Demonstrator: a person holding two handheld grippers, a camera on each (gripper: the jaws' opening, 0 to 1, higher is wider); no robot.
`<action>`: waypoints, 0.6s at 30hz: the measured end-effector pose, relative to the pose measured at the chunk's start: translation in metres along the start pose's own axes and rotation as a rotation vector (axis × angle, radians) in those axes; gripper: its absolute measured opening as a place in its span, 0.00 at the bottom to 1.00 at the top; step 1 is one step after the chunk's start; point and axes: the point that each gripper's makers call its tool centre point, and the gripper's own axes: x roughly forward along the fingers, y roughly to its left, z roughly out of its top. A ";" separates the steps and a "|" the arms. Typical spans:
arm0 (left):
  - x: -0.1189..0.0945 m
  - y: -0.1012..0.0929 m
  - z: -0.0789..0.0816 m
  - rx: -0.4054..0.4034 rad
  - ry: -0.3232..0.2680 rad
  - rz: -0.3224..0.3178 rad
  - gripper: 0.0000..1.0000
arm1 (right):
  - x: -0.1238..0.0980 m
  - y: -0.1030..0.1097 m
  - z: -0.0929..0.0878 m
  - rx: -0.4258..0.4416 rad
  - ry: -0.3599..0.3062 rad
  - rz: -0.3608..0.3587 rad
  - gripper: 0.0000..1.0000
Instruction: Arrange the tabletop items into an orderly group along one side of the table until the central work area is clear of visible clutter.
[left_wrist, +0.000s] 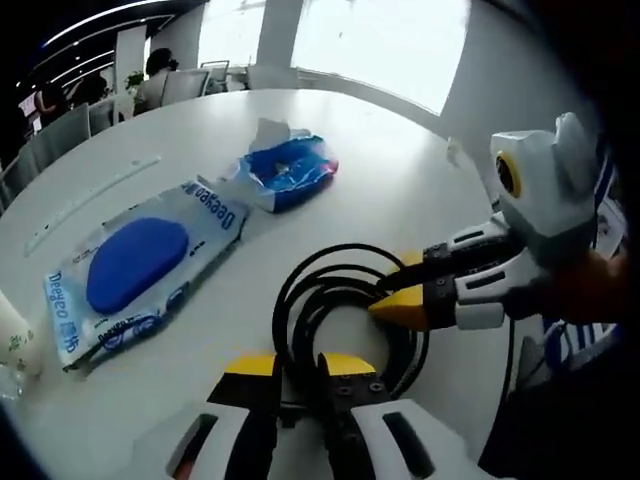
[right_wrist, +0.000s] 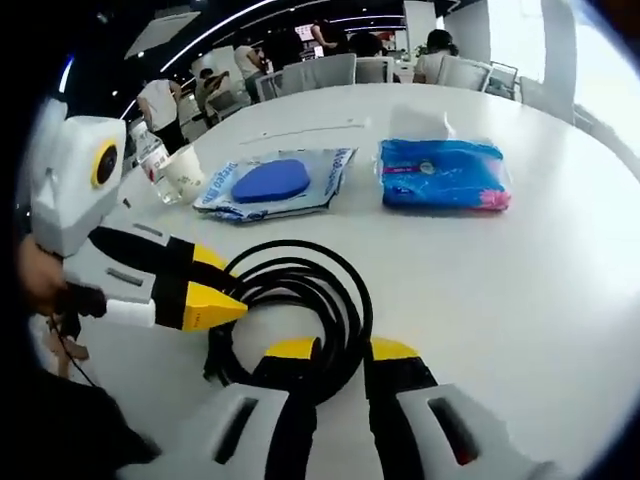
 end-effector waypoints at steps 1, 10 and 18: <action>0.000 0.001 0.000 -0.005 0.001 -0.001 0.11 | -0.001 0.000 -0.001 0.007 -0.002 0.003 0.10; -0.013 -0.007 -0.004 -0.045 0.029 -0.034 0.07 | -0.008 0.005 -0.007 0.015 0.008 -0.005 0.07; -0.029 -0.017 -0.003 -0.028 0.032 -0.043 0.05 | -0.030 0.008 0.004 0.021 -0.010 -0.030 0.01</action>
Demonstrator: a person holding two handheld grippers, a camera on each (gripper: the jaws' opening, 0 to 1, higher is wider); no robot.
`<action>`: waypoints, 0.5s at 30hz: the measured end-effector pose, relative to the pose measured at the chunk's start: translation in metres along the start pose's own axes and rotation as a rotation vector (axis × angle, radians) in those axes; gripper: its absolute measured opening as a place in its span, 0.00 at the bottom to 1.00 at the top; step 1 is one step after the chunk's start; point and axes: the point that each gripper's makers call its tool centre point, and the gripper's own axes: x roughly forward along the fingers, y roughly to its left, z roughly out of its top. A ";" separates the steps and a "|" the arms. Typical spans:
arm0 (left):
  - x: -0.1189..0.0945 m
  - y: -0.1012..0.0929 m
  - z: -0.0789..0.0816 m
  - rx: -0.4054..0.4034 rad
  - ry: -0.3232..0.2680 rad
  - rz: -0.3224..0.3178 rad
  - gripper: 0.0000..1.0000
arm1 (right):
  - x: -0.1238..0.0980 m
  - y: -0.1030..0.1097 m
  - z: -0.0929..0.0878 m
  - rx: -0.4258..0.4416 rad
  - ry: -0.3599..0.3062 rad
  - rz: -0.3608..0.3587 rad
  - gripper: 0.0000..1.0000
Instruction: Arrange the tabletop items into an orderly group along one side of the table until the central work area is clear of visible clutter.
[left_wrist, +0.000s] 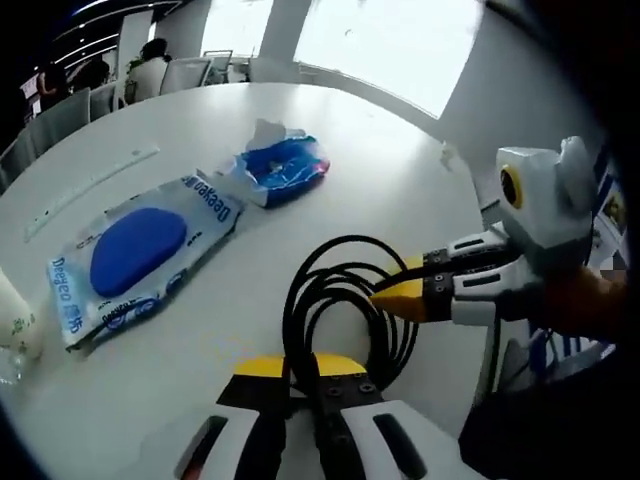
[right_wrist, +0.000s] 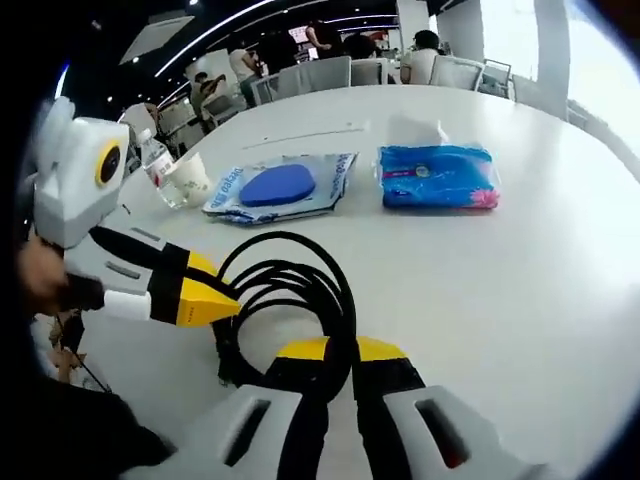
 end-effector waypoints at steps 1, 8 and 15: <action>-0.003 -0.001 0.002 -0.007 -0.009 -0.004 0.05 | -0.001 -0.001 0.002 0.003 -0.007 -0.003 0.01; -0.015 -0.004 0.011 -0.023 -0.037 -0.012 0.04 | -0.011 0.003 0.013 0.005 -0.035 -0.011 0.00; -0.020 -0.004 0.028 -0.013 -0.061 -0.014 0.04 | -0.019 0.000 0.029 0.006 -0.060 -0.026 0.00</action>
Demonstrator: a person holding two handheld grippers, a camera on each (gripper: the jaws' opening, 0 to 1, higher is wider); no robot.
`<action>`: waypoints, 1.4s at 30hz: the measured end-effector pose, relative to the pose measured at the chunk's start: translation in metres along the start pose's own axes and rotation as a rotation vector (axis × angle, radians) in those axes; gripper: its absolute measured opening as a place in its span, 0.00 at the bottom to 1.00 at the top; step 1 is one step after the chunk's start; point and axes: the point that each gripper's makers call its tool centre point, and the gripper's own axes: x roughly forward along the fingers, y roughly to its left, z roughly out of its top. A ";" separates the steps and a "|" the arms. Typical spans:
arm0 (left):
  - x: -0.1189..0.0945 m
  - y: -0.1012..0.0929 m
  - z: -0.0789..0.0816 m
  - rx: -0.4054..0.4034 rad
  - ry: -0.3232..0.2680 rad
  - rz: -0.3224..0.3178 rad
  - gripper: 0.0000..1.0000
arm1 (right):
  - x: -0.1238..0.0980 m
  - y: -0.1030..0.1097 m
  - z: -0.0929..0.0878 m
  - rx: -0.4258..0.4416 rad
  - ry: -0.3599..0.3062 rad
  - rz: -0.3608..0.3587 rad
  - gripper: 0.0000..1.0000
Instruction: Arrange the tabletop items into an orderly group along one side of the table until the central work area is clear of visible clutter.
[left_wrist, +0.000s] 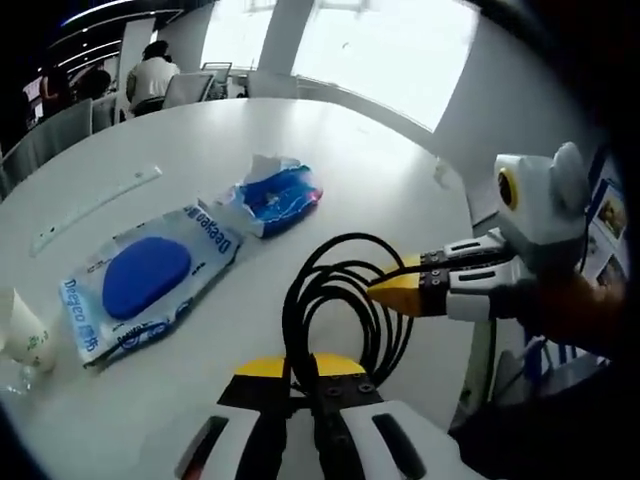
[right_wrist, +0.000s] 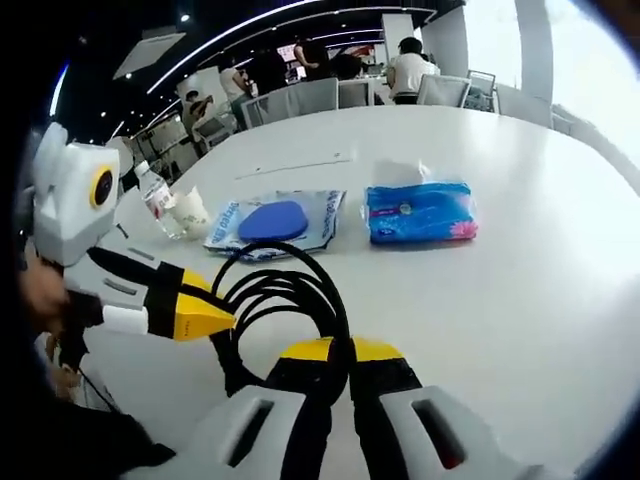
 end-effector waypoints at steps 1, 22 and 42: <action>0.000 0.000 0.004 0.001 -0.005 -0.002 0.04 | 0.001 -0.003 0.003 -0.007 -0.001 -0.003 0.00; 0.037 0.011 0.031 -0.034 0.019 -0.027 0.04 | 0.024 -0.041 0.022 -0.009 0.024 -0.038 0.00; 0.073 0.031 0.024 -0.099 0.048 0.003 0.06 | 0.064 -0.056 0.009 -0.076 0.071 -0.026 0.05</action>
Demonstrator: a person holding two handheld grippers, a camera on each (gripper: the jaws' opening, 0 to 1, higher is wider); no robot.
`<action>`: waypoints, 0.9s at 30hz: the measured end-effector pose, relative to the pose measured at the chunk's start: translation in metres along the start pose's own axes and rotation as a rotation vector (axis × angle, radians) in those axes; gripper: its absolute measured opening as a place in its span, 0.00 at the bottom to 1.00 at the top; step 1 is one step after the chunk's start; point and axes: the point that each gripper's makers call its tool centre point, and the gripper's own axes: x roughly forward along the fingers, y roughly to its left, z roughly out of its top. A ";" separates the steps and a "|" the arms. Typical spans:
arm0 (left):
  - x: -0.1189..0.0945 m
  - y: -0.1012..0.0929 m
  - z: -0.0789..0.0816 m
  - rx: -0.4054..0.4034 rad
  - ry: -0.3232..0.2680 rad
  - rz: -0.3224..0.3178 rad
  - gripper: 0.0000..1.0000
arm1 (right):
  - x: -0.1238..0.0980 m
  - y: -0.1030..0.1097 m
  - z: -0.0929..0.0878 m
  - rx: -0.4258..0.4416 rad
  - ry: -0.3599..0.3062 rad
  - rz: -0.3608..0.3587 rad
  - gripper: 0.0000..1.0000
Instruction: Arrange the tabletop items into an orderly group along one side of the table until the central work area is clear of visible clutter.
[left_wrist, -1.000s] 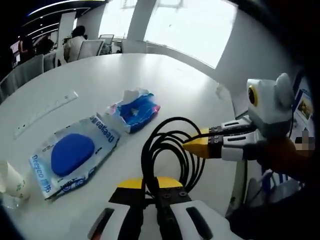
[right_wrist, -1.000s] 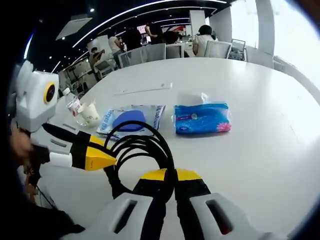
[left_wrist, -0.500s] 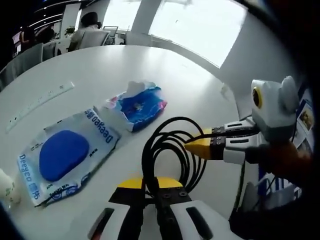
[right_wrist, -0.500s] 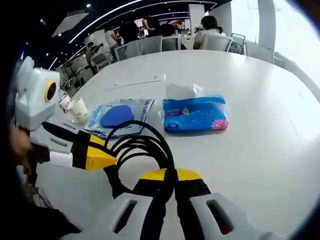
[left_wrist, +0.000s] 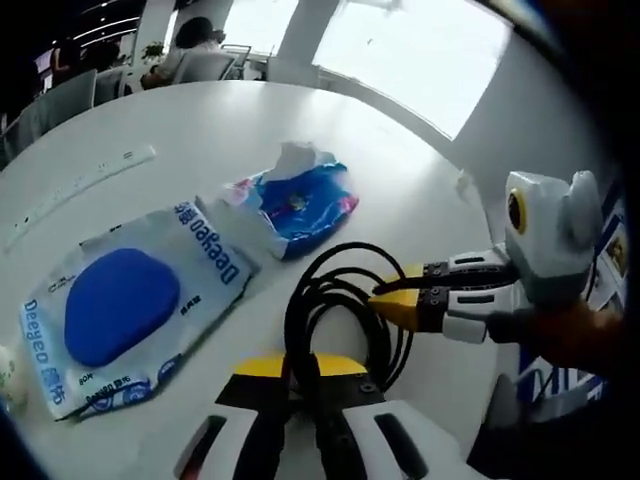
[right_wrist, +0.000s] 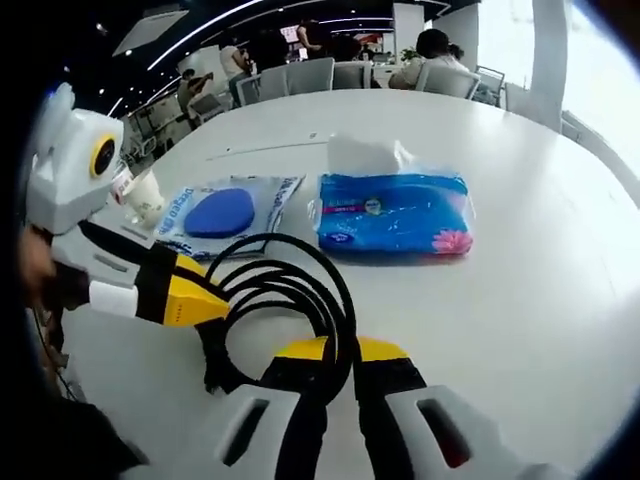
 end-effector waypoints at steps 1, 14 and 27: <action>0.001 0.001 0.000 0.007 0.001 0.002 0.07 | 0.002 -0.001 -0.001 -0.004 0.001 0.000 0.05; -0.009 0.001 -0.002 0.134 -0.050 0.035 0.23 | -0.007 0.007 -0.002 -0.038 -0.033 0.042 0.28; -0.053 0.002 -0.015 0.135 -0.155 0.063 0.35 | -0.030 0.027 0.011 -0.096 -0.127 0.129 0.55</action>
